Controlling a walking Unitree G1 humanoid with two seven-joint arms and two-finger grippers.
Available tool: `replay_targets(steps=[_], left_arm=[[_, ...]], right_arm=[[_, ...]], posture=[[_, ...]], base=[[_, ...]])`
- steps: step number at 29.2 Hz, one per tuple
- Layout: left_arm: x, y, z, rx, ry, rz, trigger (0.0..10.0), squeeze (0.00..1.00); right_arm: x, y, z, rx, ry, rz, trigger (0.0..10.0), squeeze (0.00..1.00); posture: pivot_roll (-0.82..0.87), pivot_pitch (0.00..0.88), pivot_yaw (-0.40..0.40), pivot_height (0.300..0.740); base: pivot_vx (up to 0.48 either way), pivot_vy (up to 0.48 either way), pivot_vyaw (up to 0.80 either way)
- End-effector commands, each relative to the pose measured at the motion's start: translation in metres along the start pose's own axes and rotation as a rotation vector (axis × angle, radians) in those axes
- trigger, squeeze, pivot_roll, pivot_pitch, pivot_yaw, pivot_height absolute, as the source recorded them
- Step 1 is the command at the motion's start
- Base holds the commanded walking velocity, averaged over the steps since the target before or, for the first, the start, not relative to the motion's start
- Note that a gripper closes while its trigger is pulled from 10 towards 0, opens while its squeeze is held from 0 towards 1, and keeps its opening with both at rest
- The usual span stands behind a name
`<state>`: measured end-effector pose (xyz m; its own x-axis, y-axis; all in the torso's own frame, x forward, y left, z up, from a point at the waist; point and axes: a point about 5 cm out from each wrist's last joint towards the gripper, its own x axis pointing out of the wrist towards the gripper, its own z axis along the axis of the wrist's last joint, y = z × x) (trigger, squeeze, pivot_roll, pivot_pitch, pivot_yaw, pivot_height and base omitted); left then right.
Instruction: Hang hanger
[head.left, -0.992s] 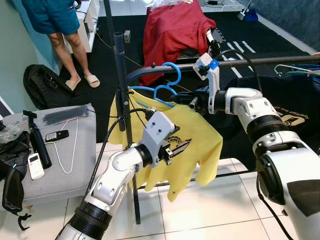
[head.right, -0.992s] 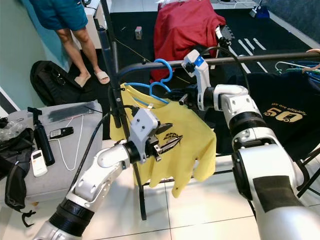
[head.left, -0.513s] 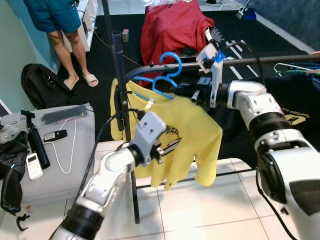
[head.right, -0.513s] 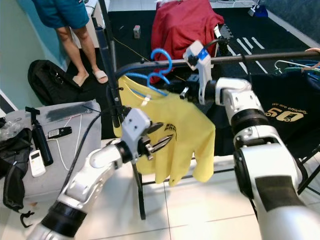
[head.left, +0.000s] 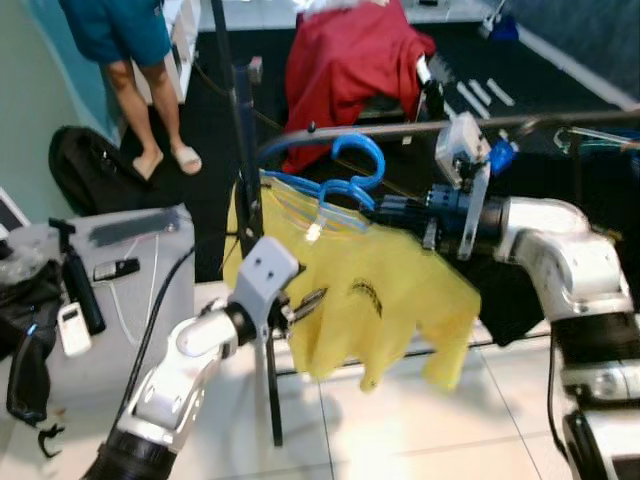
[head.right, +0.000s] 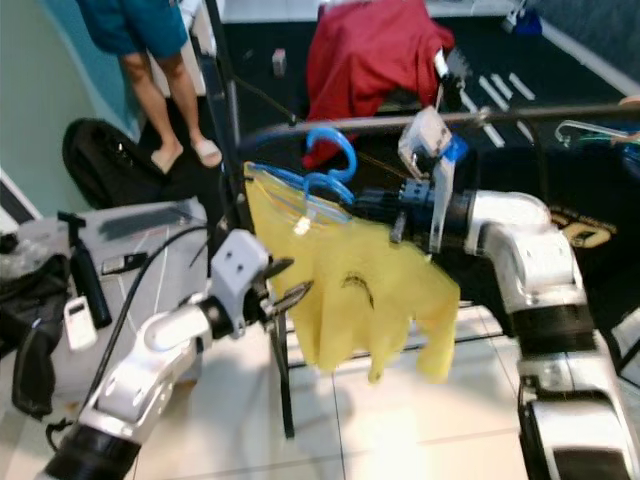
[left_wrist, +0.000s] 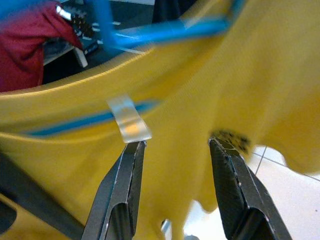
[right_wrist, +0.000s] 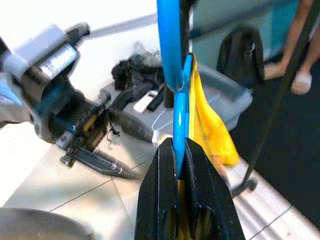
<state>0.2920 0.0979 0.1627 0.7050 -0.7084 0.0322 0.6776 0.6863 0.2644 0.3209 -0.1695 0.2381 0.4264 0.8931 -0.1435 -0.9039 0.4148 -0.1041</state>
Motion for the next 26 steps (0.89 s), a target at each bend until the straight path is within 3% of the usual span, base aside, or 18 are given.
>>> replay_targets(steps=[1, 5, 7, 8, 9, 10, 13, 15, 19, 21, 23, 24, 26], left_arm=[[-0.004, -0.004, -0.006, -0.001, 0.032, -0.025, 10.0, 0.00], [-0.003, -0.007, -0.007, 0.001, 0.038, -0.040, 10.0, 0.00], [-0.003, -0.007, -0.007, 0.001, 0.038, -0.040, 10.0, 0.00], [-0.003, -0.007, -0.008, 0.007, 0.047, -0.042, 10.0, 0.00], [-0.006, -0.006, -0.011, 0.014, 0.062, -0.034, 10.0, 0.00], [-0.006, -0.006, -0.011, 0.014, 0.062, -0.034, 10.0, 0.00], [-0.015, 0.002, -0.027, 0.044, 0.129, 0.042, 10.0, 0.00], [-0.018, 0.004, -0.032, 0.054, 0.152, 0.072, 10.0, 0.00], [-0.028, 0.013, -0.051, -0.032, 0.207, 0.195, 10.0, 0.00], [-0.044, 0.018, -0.077, -0.209, 0.265, 0.351, 10.0, 0.00], [-0.044, 0.018, -0.077, -0.209, 0.265, 0.351, 10.0, 0.00], [-0.057, 0.016, -0.094, -0.310, 0.292, 0.428, 10.0, 0.00], [-0.057, 0.016, -0.094, -0.310, 0.292, 0.428, 10.0, 0.00]], right_arm=[[-0.001, 0.011, -0.015, -0.005, 0.012, -0.048, 0.0, 0.00], [-0.002, 0.014, -0.037, 0.023, 0.011, -0.184, 0.0, 0.00], [-0.002, 0.014, -0.037, 0.023, 0.011, -0.184, 0.0, 0.00], [-0.003, 0.019, -0.052, 0.026, 0.030, -0.248, 0.0, 0.00], [-0.006, 0.027, -0.070, 0.030, 0.093, -0.292, 0.0, 0.00], [-0.006, 0.027, -0.070, 0.030, 0.093, -0.292, 0.0, 0.00], [-0.017, 0.048, -0.115, 0.057, 0.260, -0.338, 0.0, 0.00], [-0.019, 0.053, -0.123, 0.074, 0.283, -0.351, 0.0, 0.00], [-0.018, 0.065, -0.141, 0.150, 0.273, -0.390, 0.0, 0.00], [-0.005, 0.072, -0.151, 0.247, 0.169, -0.472, 0.0, 0.00], [-0.005, 0.072, -0.151, 0.247, 0.169, -0.472, 0.0, 0.00], [0.005, 0.071, -0.158, 0.279, 0.118, -0.576, 0.0, 0.00], [0.005, 0.071, -0.158, 0.279, 0.118, -0.576, 0.0, 0.00]], posture=[[-0.10, 0.157, 0.009, 0.740], [-0.10, 0.153, 0.015, 0.740], [-0.10, 0.153, 0.015, 0.740], [-0.10, 0.151, 0.014, 0.740], [-0.10, 0.144, 0.012, 0.740], [-0.10, 0.144, 0.012, 0.740], [-0.10, 0.139, 0.012, 0.740], [-0.10, 0.139, 0.012, 0.740], [-0.09, 0.133, 0.010, 0.740], [-0.09, 0.119, 0.015, 0.740], [-0.09, 0.119, 0.015, 0.740], [-0.08, 0.112, 0.012, 0.740], [-0.08, 0.112, 0.012, 0.740]], base=[[0.000, 0.000, 0.00], [0.000, 0.000, 0.00], [0.000, 0.000, 0.00], [0.000, 0.000, 0.00], [0.000, 0.000, 0.00], [0.000, 0.000, 0.00], [0.000, 0.000, 0.00], [0.000, 0.000, 0.00], [0.000, 0.000, 0.00], [0.000, 0.000, 0.00], [0.000, 0.000, 0.00], [0.000, 0.000, 0.00], [0.000, 0.000, 0.00]])
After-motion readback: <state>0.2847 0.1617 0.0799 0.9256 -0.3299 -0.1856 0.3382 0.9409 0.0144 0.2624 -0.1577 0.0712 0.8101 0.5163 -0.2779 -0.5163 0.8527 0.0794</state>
